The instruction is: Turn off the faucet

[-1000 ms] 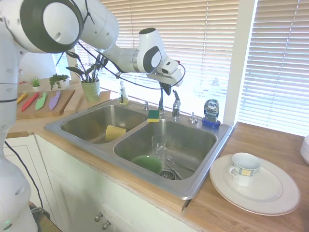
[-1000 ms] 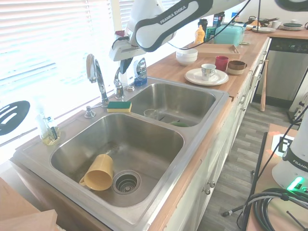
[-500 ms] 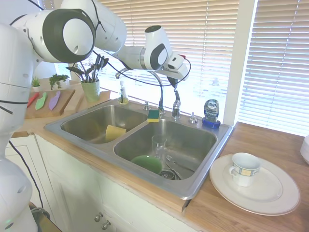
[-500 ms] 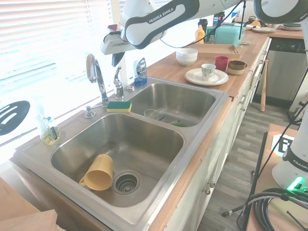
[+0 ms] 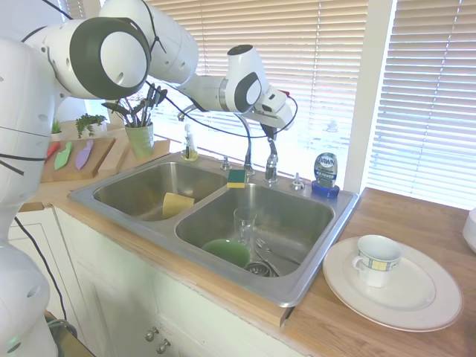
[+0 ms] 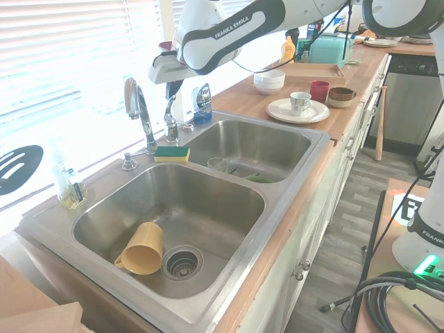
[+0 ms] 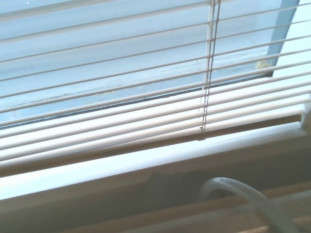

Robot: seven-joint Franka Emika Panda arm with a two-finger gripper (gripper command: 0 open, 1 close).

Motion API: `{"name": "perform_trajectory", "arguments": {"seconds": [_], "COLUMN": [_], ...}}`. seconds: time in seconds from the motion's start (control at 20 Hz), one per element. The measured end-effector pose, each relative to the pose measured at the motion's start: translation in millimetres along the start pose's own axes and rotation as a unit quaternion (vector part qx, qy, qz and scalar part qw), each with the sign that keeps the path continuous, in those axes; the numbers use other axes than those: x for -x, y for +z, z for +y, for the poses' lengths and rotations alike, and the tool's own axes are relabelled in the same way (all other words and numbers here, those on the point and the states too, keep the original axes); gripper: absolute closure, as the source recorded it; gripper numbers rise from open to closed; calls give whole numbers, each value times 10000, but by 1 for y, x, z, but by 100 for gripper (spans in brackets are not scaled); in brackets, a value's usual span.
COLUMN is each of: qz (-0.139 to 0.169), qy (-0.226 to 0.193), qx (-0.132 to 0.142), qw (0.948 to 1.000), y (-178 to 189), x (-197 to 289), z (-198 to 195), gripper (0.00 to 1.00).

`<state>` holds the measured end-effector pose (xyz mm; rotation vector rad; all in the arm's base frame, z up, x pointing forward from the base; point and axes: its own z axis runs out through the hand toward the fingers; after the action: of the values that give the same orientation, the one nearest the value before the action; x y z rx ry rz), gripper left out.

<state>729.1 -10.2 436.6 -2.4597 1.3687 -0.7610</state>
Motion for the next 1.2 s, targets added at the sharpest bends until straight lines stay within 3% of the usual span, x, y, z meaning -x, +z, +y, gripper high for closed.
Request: {"name": "perform_trajectory", "arguments": {"seconds": [0.5,1.0,1.2], "qz": [-232,-237,-557], "qy": [31,-34,-54], "qx": [242,233,698], "qw": [9994,9994,9960], "y": [17,7,13], "x": [14,19,33], "z": [26,38,60], "gripper": [100,100,100]}}
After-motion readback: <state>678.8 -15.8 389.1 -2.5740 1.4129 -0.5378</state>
